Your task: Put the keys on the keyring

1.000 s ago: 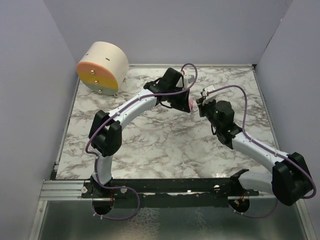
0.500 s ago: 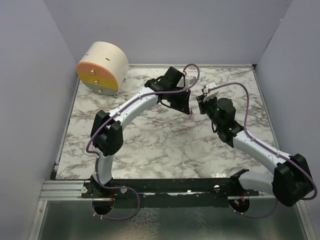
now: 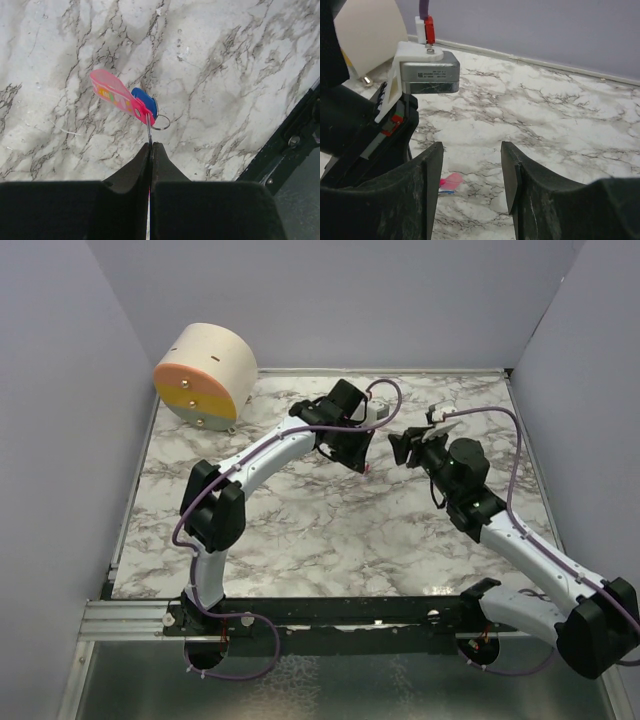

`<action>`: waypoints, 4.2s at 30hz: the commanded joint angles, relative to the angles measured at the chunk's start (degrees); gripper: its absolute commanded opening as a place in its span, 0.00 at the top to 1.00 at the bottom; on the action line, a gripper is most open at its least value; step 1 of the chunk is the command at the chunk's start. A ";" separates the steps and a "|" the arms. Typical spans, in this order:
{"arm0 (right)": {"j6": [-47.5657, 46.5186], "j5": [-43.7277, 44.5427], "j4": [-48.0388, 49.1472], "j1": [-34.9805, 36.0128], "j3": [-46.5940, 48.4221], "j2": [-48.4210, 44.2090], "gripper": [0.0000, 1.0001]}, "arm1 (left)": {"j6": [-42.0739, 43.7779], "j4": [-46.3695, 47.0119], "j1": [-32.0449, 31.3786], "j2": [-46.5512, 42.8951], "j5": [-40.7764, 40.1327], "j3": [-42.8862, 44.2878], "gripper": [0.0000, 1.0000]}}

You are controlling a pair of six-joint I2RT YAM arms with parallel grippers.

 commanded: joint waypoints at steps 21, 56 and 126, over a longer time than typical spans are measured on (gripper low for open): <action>1.16 -9.75 -13.33 -0.15 3.32 -1.24 0.49 | 0.18 23.32 0.27 -20.11 1.31 -28.57 1.00; 7.24 -33.92 -6.35 -0.28 -9.18 -12.37 0.51 | -1.82 23.45 -1.65 -40.24 9.07 -41.36 1.00; 8.92 -47.01 2.43 -0.11 -12.28 -5.22 0.76 | -5.18 27.33 -8.18 -37.18 7.91 -42.39 1.00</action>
